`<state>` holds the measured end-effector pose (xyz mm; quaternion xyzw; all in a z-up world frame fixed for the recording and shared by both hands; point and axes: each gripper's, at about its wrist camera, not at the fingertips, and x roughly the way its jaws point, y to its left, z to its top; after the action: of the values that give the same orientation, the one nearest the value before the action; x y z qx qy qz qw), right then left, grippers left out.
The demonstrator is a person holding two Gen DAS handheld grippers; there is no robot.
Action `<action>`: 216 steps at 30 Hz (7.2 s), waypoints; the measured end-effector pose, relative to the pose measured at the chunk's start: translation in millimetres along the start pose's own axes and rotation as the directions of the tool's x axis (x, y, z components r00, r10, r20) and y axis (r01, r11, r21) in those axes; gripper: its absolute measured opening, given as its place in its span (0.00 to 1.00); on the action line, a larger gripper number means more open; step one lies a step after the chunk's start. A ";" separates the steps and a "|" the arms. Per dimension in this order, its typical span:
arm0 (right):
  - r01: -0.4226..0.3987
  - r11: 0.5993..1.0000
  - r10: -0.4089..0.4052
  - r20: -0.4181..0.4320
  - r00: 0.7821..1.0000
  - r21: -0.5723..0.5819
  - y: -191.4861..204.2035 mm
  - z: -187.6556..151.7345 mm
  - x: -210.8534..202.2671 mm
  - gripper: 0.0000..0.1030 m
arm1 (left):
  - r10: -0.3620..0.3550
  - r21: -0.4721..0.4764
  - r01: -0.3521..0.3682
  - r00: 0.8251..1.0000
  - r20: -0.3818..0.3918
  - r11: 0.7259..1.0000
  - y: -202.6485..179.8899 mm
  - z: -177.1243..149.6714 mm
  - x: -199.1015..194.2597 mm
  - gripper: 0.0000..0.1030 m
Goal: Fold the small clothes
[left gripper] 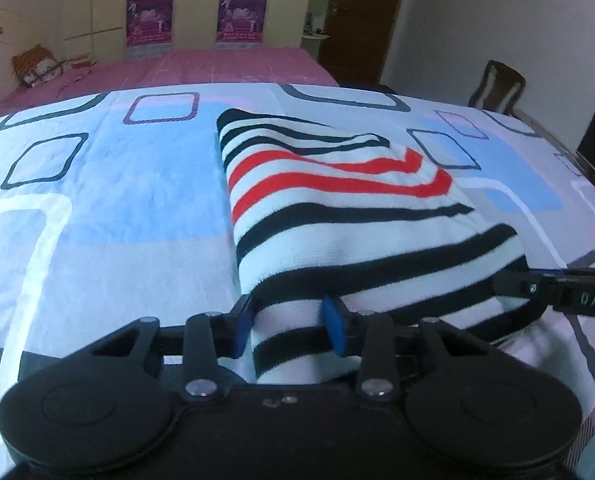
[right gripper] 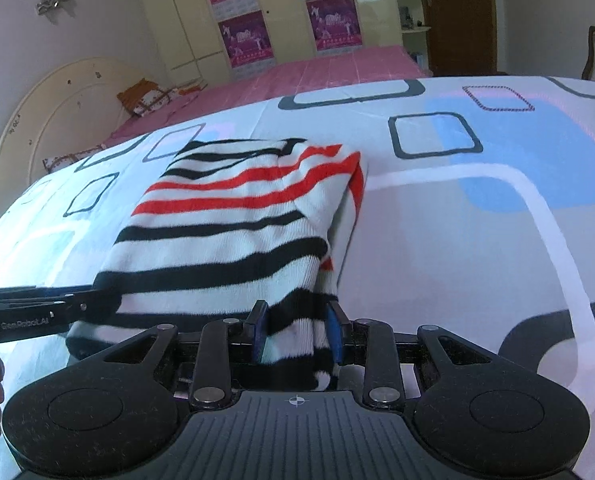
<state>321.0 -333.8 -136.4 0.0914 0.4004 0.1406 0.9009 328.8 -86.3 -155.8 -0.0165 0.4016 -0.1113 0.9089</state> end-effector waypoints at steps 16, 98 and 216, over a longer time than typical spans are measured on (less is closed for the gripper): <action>0.010 0.997 -0.010 0.006 1.000 -0.079 2.0 -0.8 -8.9 0.54 | 0.022 -0.062 -0.024 0.999 -0.034 0.998 5.8 11.6 1.2 0.63; -0.267 0.946 0.272 -0.003 0.962 0.182 289.6 28.6 170.7 0.39 | 0.054 -0.141 -0.045 0.997 0.059 0.989 342.0 19.2 -58.4 0.67; 0.030 0.994 0.009 0.356 0.934 -0.104 363.5 -171.5 -227.9 1.00 | 0.339 -0.146 -0.310 0.904 0.262 0.939 162.0 -140.4 -390.3 1.00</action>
<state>-18.4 -56.2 9.3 0.0645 0.2229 0.1382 0.9628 1.6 164.1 13.3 -0.0110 0.2698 0.0656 0.9606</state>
